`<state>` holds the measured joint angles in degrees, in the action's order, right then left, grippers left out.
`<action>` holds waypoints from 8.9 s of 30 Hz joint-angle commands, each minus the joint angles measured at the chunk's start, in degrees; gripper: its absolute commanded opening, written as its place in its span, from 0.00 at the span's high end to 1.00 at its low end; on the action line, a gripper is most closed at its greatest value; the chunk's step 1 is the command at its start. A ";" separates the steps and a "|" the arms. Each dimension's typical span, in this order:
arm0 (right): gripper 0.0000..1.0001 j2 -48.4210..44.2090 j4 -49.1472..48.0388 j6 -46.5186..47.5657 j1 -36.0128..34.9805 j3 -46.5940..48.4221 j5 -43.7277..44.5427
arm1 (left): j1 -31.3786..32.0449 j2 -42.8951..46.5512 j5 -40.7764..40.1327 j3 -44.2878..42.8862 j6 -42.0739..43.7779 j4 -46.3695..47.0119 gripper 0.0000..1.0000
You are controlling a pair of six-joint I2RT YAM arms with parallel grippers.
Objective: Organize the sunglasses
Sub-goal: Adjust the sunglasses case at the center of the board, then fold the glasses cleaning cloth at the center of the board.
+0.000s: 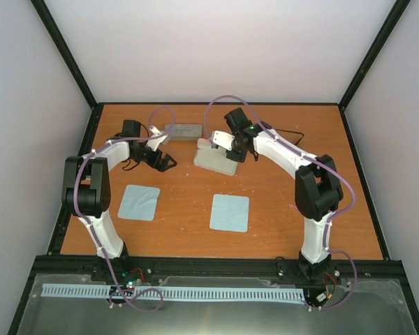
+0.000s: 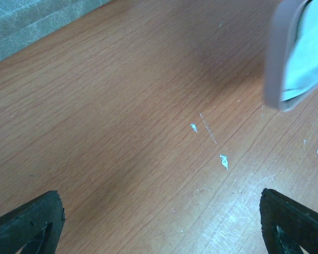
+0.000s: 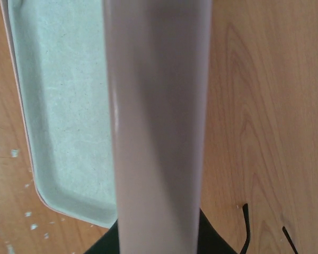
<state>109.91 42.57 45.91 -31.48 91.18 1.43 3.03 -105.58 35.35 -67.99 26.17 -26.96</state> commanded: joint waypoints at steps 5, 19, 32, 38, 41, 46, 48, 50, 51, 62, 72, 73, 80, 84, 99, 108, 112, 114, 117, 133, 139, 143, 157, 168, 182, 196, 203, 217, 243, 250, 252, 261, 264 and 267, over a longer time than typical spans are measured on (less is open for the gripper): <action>0.97 8.20 -1.02 12.11 -0.02 4.45 3.96 | 0.14 1.32 0.60 -1.27 2.21 -0.73 0.01; 0.79 11.19 -3.83 12.93 0.04 3.71 2.82 | 0.12 0.31 0.82 -0.90 1.73 -0.36 0.01; 0.58 8.93 -7.68 9.02 -0.07 2.89 4.97 | 0.14 1.43 0.48 -0.78 0.56 0.40 0.01; 0.45 2.44 -9.37 4.85 -0.53 -1.39 4.84 | 1.23 2.97 0.60 -1.66 -0.12 0.42 0.01; 0.44 0.10 -10.36 3.16 -0.97 -4.41 4.98 | 1.71 3.10 0.81 -1.85 -0.29 0.46 0.01; 0.44 -7.03 -16.73 -7.05 -1.05 -11.10 5.86 | 2.92 3.34 1.69 -2.36 -0.62 0.43 0.06; 0.42 -11.18 -20.48 -14.03 -0.72 -15.08 6.74 | 4.73 3.05 2.07 -3.32 -0.69 -0.47 0.09; 0.49 -14.01 -22.12 -24.21 -0.02 -17.53 10.47 | 7.06 3.05 2.00 -3.97 -0.76 -1.02 0.14; 0.63 -14.83 -22.06 -30.01 0.47 -18.15 12.51 | 8.09 3.09 2.00 -4.18 -1.11 -1.06 0.17; 0.66 -27.18 -13.54 -59.97 4.53 -33.41 -10.12 | 20.00 9.67 -1.05 3.85 -4.37 0.96 0.20; 0.55 -26.10 -6.70 -66.70 3.80 -40.17 -13.47 | 22.72 10.27 -1.55 6.28 -5.78 2.05 0.20; 0.55 -25.08 -6.66 -66.74 3.75 -40.02 -14.08 | 22.72 10.15 -1.53 6.16 -5.91 2.08 0.20; 0.59 -18.53 -5.76 -65.93 2.01 -38.49 -14.49 | 22.72 9.99 -2.18 6.70 -5.83 2.59 0.19; 0.62 -15.94 -5.60 -65.52 1.44 -37.69 -13.82 | 22.72 10.23 -2.50 7.35 -5.82 3.01 0.19; 0.77 -9.85 -5.80 -64.21 0.29 -35.29 -12.20 | 22.68 9.90 -3.26 7.91 -6.44 4.19 0.19; 0.97 -11.87 -5.22 -64.68 -0.22 -37.15 -12.69 | 22.87 8.00 -3.53 7.85 -7.19 3.99 0.23; 0.97 -14.07 -5.92 -65.36 -0.16 -37.56 -11.54 | 24.53 6.18 -4.97 7.33 -7.10 4.24 0.33; 0.97 -14.04 -6.20 -65.50 -0.04 -37.35 -11.56 | 25.69 4.77 -5.77 6.53 -6.94 4.15 0.38; 0.97 -13.76 -6.94 -65.74 0.10 -37.54 -11.86 | 27.03 2.77 -6.51 5.21 -6.84 4.35 0.41; 0.97 -11.25 -7.69 -65.01 0.81 -33.86 -12.53 | 31.69 -2.17 -7.29 1.86 -5.70 3.90 0.48; 0.97 -10.94 -7.65 -64.81 0.98 -33.35 -12.86 | 33.19 -2.07 -8.59 3.41 -5.18 4.31 0.51; 0.97 -10.97 -7.50 -64.63 0.99 -33.46 -12.71 | 33.67 -2.62 -9.79 3.96 -5.62 4.72 0.54; 0.97 -10.32 -7.50 -64.47 1.21 -32.48 -13.21 | 34.82 -4.43 -13.71 5.84 -5.16 5.42 0.62; 0.97 -9.73 -7.67 -64.64 1.16 -32.39 -13.63 | 36.16 -3.42 -12.98 7.96 -5.02 4.34 0.74; 0.97 -10.00 -8.30 -64.10 1.25 -31.76 -13.50 | 36.26 -1.83 -17.03 8.31 -4.58 5.13 1.00; 0.97 -12.55 -9.28 -61.99 3.07 -31.46 -13.57 | 36.26 2.40 -19.15 4.99 -5.21 6.72 1.00; 0.97 -14.57 -10.95 -60.83 3.10 -33.07 -17.09 | 36.25 5.36 -17.77 5.91 -5.55 7.17 1.00; 0.97 -18.57 -10.25 -58.47 3.01 -38.10 -21.44 | 37.30 8.89 -15.77 10.62 -3.87 5.08 1.00; 0.85 -21.47 -11.86 -58.69 1.43 -47.32 -28.80 | 42.76 11.77 -16.68 17.60 -2.14 4.89 1.00; 0.66 -23.62 -11.41 -58.86 1.40 -48.32 -29.32 | 43.49 11.68 -17.22 18.33 -1.71 5.42 0.95; 0.65 -24.49 -11.37 -59.24 1.37 -48.56 -29.26 | 43.77 12.00 -17.38 18.62 -1.75 5.58 0.92; 0.61 -29.49 -13.76 -64.41 1.43 -49.49 -22.84 | 47.09 14.93 -21.59 22.44 -1.14 8.64 0.86; 0.58 -28.85 -14.09 -65.44 1.47 -49.03 -20.99 | 47.71 15.84 -23.93 23.95 -0.20 10.21 0.83; 0.54 -27.79 -14.82 -66.32 1.43 -48.54 -19.78 | 47.95 15.93 -25.21 24.47 0.66 11.01 0.77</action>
<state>81.47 29.47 -18.20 -29.82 42.04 -21.56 50.02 -90.96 13.23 -44.10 24.82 -18.61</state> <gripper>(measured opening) 0.433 0.205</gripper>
